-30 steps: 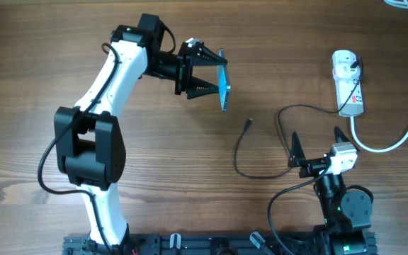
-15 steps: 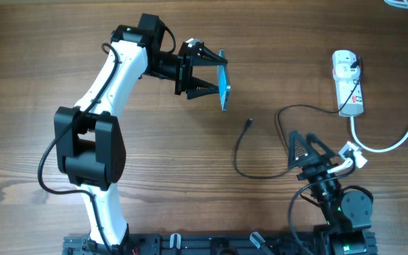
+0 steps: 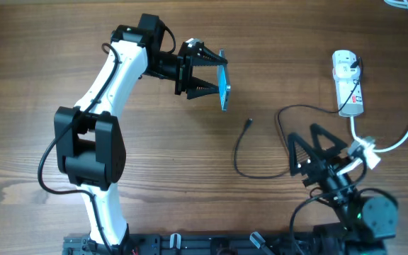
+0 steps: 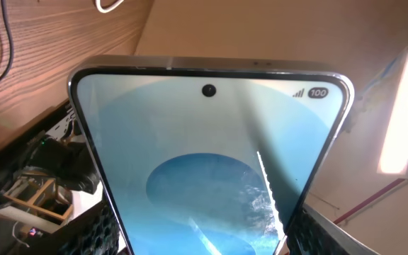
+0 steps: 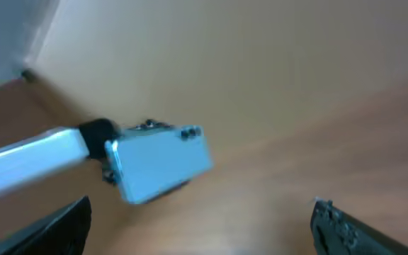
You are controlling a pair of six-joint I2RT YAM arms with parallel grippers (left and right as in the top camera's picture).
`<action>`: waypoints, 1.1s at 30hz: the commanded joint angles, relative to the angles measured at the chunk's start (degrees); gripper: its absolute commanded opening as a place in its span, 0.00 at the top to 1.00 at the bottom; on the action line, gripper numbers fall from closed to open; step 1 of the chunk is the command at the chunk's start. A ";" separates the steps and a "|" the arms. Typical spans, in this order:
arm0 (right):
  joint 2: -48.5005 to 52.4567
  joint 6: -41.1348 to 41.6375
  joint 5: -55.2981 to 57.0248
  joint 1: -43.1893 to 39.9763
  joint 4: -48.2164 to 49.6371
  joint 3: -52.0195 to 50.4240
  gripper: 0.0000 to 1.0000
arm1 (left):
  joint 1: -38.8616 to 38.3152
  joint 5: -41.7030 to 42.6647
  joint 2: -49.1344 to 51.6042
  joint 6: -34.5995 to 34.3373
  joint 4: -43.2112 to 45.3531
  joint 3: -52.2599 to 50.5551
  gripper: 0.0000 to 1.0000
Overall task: Plug charger to phone and switch on socket
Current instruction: 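Raise the right arm and move it toward the phone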
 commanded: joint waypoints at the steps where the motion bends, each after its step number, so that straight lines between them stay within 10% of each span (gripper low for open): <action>1: 9.51 -10.86 8.83 0.17 -10.38 12.70 0.00 | 0.42 3.21 -1.70 -0.13 0.00 1.27 0.31; 17: 34.91 -17.66 10.21 0.17 -39.01 28.09 0.00 | 0.50 3.21 -1.70 -1.88 0.00 1.27 0.32; 33: 42.14 -17.68 9.29 0.17 -40.72 27.98 0.00 | 2.32 3.23 -1.70 -1.90 -0.07 1.27 0.33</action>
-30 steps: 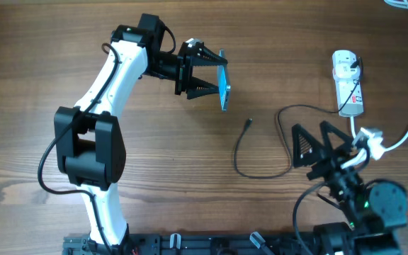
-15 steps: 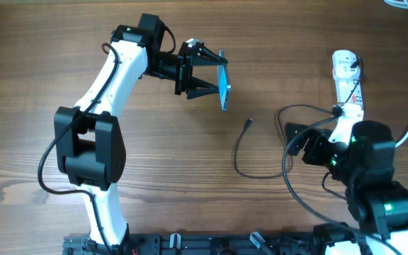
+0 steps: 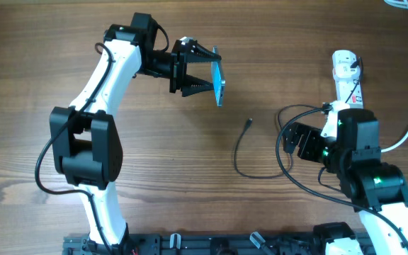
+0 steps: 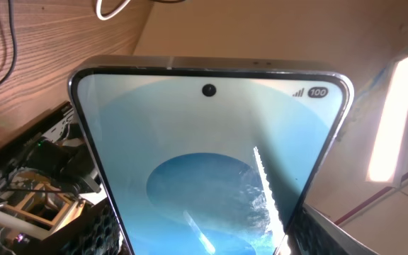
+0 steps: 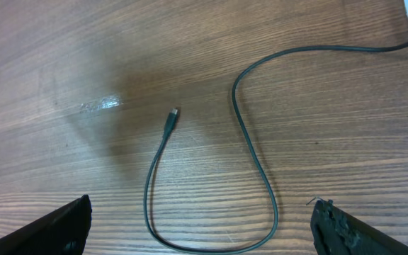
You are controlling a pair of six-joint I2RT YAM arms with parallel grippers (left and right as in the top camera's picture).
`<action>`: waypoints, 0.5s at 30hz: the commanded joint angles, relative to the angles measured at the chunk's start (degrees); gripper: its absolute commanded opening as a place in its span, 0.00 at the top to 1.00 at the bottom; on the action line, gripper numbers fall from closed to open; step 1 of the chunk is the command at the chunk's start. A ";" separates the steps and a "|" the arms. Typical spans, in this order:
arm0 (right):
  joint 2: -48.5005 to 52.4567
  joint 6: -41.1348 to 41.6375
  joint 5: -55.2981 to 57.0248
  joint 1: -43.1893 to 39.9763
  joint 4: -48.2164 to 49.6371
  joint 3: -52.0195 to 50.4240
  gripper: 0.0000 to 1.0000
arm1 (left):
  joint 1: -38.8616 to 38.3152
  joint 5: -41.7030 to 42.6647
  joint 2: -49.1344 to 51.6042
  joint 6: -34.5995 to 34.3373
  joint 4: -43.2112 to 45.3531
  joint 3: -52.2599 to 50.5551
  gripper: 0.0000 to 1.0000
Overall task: Plug charger to phone and switch on socket
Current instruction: 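Raise the right arm and move it toward the phone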
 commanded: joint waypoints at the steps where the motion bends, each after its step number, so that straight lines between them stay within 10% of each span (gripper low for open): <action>1: 1.14 -1.01 0.07 0.17 -0.55 1.07 0.00 | 0.39 3.23 -1.70 -0.37 -0.17 1.25 0.33; 15: 6.32 -1.18 0.09 0.17 -2.62 1.07 0.00 | 0.39 3.23 -1.70 -0.37 -0.46 1.25 0.34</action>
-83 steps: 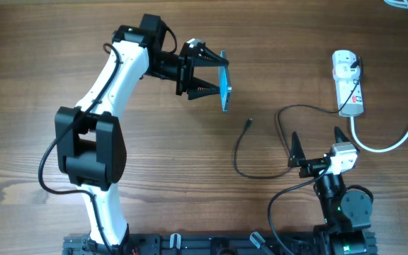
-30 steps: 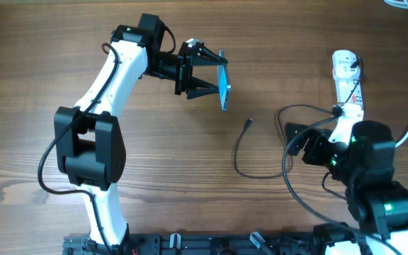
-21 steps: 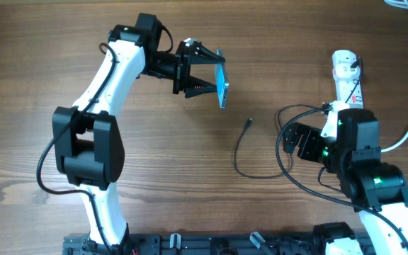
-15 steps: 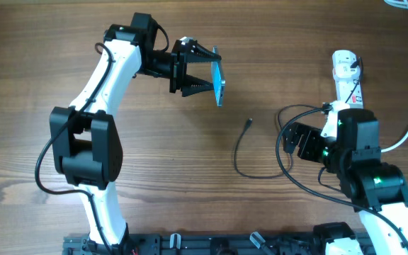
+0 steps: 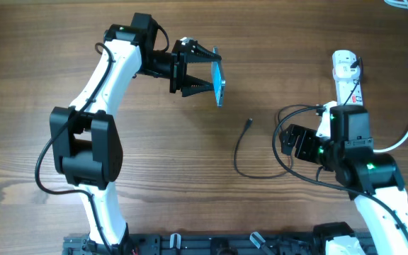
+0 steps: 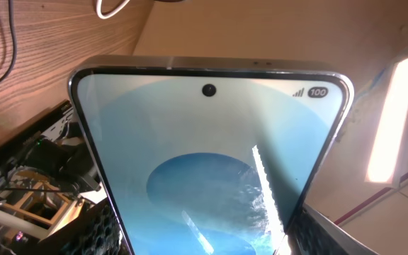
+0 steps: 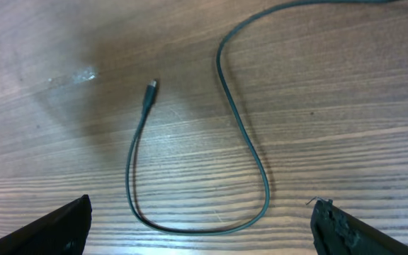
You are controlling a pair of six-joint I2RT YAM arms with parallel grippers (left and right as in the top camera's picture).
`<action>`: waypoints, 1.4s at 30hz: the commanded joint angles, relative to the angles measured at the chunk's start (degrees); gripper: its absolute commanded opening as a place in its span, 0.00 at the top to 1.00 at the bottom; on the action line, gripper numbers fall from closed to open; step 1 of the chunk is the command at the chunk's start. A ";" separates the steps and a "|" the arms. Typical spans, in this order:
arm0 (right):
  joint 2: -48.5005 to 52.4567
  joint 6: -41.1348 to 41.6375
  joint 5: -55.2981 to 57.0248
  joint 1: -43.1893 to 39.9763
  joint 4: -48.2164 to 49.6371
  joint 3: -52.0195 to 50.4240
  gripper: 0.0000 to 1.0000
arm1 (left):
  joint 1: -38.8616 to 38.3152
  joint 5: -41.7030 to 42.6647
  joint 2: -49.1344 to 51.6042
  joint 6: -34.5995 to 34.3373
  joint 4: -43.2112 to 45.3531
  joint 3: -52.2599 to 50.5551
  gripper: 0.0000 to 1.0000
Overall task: Plug charger to phone and switch on socket
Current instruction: 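Raise the right arm and move it toward the phone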
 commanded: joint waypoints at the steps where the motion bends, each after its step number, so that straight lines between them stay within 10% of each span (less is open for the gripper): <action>1: 1.18 -1.16 0.09 0.17 -0.11 1.07 0.00 | 0.39 3.21 -1.70 -0.22 -0.20 1.25 0.33; 42: 1.46 -7.17 -3.58 0.20 -14.29 17.68 0.00 | 0.39 3.19 -1.70 -0.63 -0.42 1.25 0.37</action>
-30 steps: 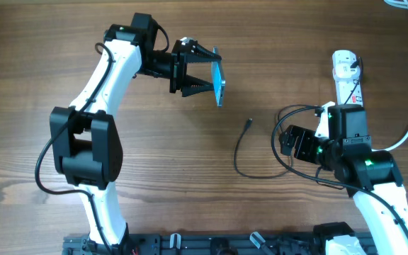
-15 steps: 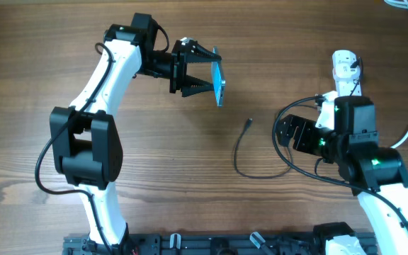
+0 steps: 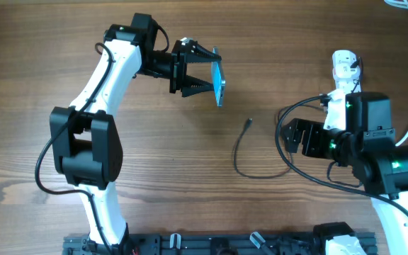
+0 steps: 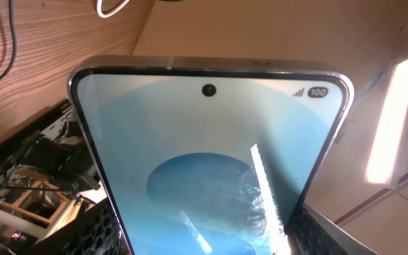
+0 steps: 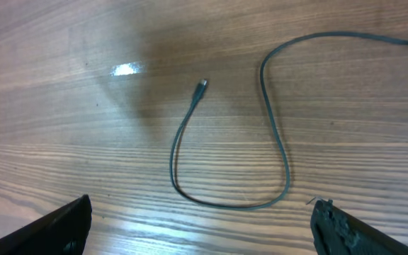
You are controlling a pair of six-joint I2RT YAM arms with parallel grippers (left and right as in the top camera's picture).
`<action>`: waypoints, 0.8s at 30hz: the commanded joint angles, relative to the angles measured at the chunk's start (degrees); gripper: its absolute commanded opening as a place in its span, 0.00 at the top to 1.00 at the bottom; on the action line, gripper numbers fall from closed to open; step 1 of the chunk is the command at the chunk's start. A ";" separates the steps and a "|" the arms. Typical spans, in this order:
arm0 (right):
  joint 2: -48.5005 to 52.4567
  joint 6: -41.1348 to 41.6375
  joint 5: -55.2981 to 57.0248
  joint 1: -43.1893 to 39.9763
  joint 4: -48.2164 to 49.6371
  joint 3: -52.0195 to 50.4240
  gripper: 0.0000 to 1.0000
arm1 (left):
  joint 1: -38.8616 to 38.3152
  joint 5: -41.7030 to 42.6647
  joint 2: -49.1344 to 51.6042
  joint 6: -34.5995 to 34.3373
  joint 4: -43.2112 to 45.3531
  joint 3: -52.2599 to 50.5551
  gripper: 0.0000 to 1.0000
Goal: Plug charger to phone and switch on socket
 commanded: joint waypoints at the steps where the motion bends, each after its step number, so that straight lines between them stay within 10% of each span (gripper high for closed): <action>1: 0.07 -1.31 1.49 0.20 -0.83 1.92 0.00 | 0.39 3.21 -1.70 -0.59 -0.02 1.25 0.37; 10: 0.90 -4.20 0.87 3.58 -9.53 12.90 0.01 | 0.37 3.21 -1.70 -0.57 0.00 1.25 0.36; 24: 20.15 5.33 18.25 33.99 -13.20 37.29 0.01 | 0.37 3.21 -1.70 -0.63 -0.02 1.25 0.36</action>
